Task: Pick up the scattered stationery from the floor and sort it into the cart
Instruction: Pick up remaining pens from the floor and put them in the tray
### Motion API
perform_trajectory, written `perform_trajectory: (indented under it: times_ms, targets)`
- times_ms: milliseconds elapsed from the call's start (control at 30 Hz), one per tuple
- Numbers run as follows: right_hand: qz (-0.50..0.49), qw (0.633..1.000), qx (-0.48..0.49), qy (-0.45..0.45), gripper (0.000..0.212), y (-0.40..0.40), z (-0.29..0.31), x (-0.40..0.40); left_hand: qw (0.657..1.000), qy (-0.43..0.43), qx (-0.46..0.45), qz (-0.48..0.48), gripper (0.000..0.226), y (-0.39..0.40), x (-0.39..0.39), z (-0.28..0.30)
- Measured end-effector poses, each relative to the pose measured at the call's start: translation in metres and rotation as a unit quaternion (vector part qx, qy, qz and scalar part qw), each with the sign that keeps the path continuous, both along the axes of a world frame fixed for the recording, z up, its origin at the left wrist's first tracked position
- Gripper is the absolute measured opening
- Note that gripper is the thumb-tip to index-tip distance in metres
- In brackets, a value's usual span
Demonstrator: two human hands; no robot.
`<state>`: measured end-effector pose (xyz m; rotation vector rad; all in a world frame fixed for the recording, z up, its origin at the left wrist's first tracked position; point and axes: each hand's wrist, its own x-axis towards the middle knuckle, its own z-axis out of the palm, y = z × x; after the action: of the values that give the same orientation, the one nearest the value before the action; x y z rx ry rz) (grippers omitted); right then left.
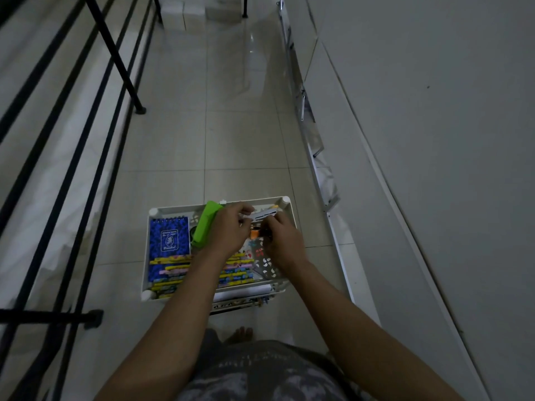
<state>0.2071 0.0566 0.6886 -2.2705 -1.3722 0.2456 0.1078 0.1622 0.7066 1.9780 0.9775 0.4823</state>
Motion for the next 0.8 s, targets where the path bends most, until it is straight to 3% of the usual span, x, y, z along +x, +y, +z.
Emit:
perform_trajectory:
  times_ms: [233,367,467,533,600,800]
  targets:
    - [0.015,0.998,0.013,0.064,0.019,-0.005,-0.007,0.002,0.986,0.081,0.139,-0.035,0.032,0.006,0.003,-0.004]
    - [0.009,0.994,0.041,0.105,0.023,-0.008,-0.013,0.006,0.983,0.106,0.136,-0.069,0.062,0.009,0.007,0.01]
    - [-0.042,0.997,0.051,0.035,0.037,-0.007,-0.006,0.005,0.953,0.253,0.084,-0.142,0.106,0.014,0.008,0.01]
    - [-0.079,0.994,0.053,-0.06,0.049,-0.005,0.0,0.007,0.937,0.3,0.092,-0.152,0.119,0.015,0.009,0.007]
    - [-0.101,0.99,0.044,-0.083,0.058,-0.003,0.002,0.014,0.939,0.291,0.131,-0.128,0.114,0.013,0.01,0.002]
    - [-0.082,0.996,0.032,0.012,0.065,0.001,-0.007,0.03,0.954,0.219,0.195,-0.058,0.076,0.011,0.01,-0.009]
